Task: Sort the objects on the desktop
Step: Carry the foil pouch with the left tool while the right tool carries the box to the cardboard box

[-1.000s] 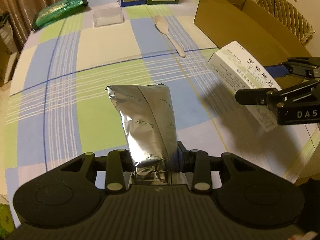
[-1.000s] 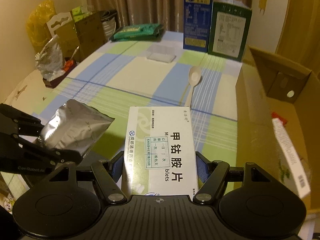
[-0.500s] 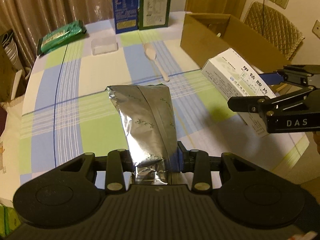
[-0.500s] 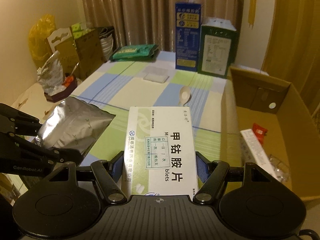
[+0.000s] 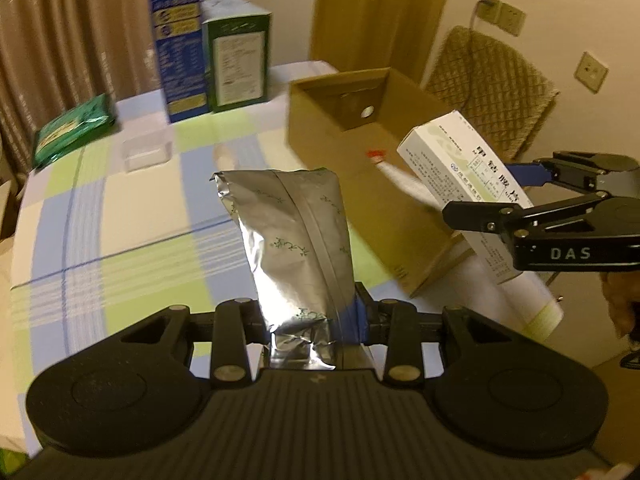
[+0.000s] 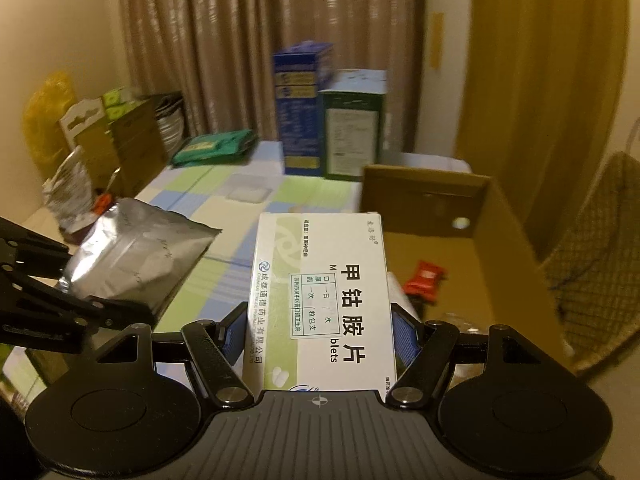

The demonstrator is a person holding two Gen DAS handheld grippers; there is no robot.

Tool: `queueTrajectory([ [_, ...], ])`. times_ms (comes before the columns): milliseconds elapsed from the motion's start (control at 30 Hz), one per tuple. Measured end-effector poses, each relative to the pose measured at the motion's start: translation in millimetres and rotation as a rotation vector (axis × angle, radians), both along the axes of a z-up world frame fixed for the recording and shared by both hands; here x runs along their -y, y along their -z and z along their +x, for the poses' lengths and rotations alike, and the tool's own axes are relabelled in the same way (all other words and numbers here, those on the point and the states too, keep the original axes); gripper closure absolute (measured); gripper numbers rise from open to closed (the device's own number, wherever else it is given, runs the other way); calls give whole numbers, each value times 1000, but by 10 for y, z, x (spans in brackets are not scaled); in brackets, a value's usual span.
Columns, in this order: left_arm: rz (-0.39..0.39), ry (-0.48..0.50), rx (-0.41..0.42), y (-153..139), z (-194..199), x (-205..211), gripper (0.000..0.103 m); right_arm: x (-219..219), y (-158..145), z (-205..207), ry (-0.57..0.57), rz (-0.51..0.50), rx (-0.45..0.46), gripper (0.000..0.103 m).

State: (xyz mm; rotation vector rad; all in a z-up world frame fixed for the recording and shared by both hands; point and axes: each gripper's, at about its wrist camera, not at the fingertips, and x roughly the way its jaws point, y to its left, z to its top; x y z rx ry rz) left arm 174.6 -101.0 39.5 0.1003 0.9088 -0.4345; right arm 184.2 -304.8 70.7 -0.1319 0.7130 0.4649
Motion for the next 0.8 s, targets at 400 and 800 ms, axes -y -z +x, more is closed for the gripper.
queueTrajectory([
  [400, -50, 102, 4, -159, 294, 1006, 72, 936, -80, 267, 139, -24, 9, 35],
  [800, -155, 84, -38, -119, 817, 1516, 72, 1275, -98, 563, 188, -29, 4, 35],
])
